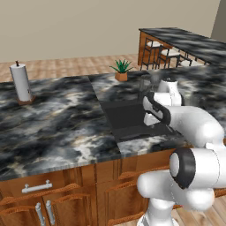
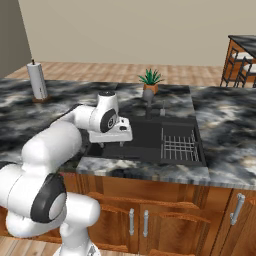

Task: Move the pot and pan from the stove into the sink.

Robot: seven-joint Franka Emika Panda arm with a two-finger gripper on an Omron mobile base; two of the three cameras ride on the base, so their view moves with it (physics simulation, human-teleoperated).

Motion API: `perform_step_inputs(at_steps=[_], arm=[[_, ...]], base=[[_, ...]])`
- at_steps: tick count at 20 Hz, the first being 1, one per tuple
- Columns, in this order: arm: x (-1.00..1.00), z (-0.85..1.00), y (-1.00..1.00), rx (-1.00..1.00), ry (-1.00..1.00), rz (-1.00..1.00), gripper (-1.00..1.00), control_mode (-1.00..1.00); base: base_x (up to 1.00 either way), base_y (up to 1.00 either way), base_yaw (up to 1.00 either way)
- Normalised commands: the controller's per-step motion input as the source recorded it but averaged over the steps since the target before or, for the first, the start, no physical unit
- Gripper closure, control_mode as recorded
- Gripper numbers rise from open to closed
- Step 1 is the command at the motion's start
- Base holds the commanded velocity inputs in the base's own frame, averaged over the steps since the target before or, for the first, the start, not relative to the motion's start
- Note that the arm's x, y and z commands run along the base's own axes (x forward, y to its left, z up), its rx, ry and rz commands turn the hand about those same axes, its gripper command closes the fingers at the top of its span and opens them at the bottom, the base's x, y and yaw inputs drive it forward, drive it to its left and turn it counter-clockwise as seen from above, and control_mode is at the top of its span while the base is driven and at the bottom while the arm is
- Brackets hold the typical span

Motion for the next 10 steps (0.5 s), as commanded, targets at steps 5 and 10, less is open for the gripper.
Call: perform_step_inputs(at_steps=[5,10], arm=[[-0.99,0.53,0.06,-0.01,-0.15,0.0,-1.0,-1.0],[-0.79,0.5,0.16,-0.04,-0.16,-0.01,-1.0,-1.0]], base=[[0.0,0.0,0.0],[0.0,0.0,0.0]])
